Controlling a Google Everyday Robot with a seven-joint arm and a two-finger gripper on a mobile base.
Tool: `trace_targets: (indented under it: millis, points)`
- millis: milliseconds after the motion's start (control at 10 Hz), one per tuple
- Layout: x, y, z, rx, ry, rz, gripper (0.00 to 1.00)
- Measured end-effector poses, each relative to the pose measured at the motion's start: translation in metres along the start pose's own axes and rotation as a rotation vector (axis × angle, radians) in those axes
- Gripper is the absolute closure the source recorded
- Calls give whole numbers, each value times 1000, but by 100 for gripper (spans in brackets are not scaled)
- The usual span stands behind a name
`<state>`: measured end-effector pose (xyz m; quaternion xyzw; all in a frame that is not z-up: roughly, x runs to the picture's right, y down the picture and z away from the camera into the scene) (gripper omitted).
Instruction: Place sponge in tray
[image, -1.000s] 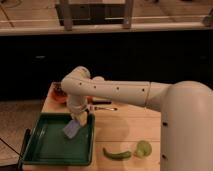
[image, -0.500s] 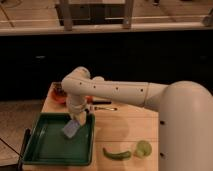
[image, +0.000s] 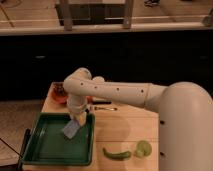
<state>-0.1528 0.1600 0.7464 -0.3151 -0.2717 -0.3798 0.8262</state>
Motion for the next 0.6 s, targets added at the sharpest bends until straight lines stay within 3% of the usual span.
trace_targets:
  millis: [600]
  points:
    - [2,1,6,24,-33,-20,95]
